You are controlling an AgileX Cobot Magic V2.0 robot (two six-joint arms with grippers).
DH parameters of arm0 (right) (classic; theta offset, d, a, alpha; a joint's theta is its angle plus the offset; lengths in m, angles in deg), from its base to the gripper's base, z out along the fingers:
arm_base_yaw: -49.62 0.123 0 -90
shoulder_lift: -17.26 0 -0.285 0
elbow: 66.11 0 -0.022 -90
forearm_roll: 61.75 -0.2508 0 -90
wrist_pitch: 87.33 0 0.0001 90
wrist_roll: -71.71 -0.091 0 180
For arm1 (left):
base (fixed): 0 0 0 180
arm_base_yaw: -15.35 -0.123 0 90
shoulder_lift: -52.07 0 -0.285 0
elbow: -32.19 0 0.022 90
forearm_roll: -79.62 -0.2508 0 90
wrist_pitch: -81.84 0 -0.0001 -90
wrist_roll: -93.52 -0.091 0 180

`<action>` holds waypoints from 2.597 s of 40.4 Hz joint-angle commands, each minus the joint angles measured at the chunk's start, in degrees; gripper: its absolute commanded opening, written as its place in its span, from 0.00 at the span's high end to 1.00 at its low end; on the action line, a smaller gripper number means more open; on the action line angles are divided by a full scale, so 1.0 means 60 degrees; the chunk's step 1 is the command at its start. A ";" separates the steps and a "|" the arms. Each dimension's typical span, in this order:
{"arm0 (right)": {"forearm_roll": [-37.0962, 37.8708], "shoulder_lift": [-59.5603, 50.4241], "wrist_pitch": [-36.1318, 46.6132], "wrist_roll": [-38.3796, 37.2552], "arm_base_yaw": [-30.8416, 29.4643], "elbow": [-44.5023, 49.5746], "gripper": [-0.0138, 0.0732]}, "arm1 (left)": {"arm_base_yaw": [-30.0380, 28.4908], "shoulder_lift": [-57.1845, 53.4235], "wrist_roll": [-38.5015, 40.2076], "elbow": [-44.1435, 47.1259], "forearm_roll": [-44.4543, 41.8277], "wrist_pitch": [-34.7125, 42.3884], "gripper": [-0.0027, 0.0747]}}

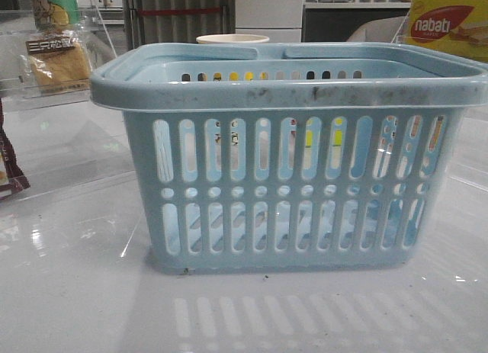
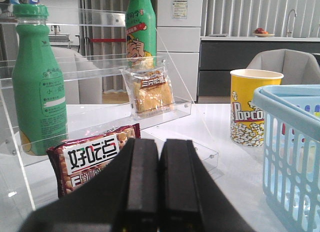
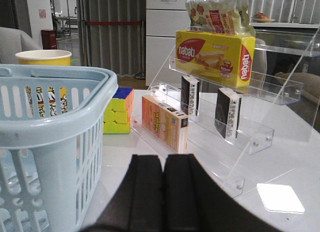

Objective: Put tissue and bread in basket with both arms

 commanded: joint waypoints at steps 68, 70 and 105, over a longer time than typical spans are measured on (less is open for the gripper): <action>0.0182 0.0307 -0.0116 -0.0116 -0.0032 -0.3876 0.78 | 0.0053 0.1168 0.0062 -0.4019 -0.0217 0.0047 0.85; 0.0332 0.0582 -0.0814 -0.0099 -0.0032 -0.4326 0.78 | 0.0053 0.1579 0.0062 -0.4371 -0.0217 -0.0333 0.85; 0.0554 0.4665 -0.6120 -0.0081 -0.0032 -0.5846 0.78 | 0.0053 0.6331 0.0019 -0.5323 -0.0344 -0.3190 0.85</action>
